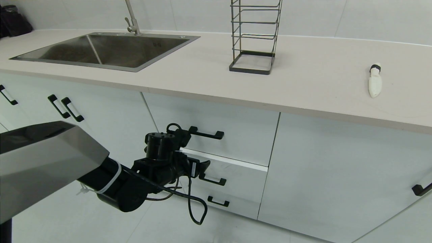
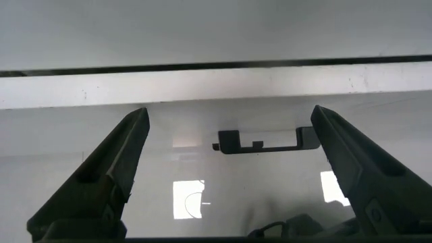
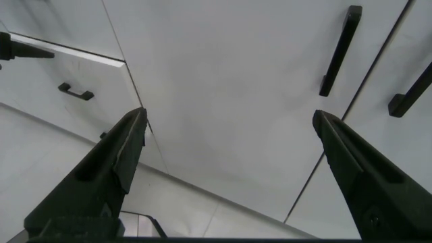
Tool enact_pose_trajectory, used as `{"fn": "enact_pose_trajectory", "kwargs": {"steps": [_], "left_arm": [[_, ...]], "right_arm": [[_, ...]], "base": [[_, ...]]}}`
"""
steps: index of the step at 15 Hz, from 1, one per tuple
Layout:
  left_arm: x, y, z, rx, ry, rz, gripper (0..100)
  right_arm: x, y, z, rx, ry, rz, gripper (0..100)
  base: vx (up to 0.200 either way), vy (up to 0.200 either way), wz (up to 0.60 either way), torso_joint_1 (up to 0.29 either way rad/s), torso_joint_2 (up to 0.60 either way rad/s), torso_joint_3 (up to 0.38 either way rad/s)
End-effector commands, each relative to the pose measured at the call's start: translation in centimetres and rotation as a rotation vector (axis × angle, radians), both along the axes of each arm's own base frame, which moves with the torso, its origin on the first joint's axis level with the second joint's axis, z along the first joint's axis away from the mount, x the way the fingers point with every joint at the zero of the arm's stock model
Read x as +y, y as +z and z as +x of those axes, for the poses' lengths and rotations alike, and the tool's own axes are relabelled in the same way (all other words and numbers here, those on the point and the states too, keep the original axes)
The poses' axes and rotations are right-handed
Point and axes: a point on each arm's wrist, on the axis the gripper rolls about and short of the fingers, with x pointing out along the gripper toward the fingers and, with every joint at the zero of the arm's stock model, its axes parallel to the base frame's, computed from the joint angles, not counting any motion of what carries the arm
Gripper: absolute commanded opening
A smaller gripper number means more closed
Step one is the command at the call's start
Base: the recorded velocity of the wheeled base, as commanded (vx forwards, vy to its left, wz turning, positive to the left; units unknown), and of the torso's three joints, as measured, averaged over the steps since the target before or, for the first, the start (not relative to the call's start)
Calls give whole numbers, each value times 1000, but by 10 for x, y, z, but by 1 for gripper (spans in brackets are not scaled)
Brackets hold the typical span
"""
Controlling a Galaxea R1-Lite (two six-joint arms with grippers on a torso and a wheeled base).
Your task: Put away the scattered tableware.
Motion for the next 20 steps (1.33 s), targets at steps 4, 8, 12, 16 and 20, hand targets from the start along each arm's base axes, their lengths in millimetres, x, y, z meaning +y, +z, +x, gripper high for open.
{"fn": "enact_pose_trajectory", "kwargs": {"steps": [4,8,12,16,20], "left_arm": [[1,7,8,-35,10,-9,100],[2,9,7,-35,10,-9,100],[12,31,-37,-38,-18,-9,100],[43,74,-114,-231,-69,-113,100],[89,107,-218,-464,-91,-215,100]], "right_arm": [[0,0,0,1,0,0,100],[0,0,0,1,0,0,100],[0,0,0,1,0,0,100],[0,0,0,2,4,-7,100],[-1,0,0,2,-42,1,100]], "base": [[0,0,0,0,0,0],[0,0,0,0,0,0],[0,0,0,0,0,0],[0,0,0,0,0,0],[0,0,0,0,0,0]]}}
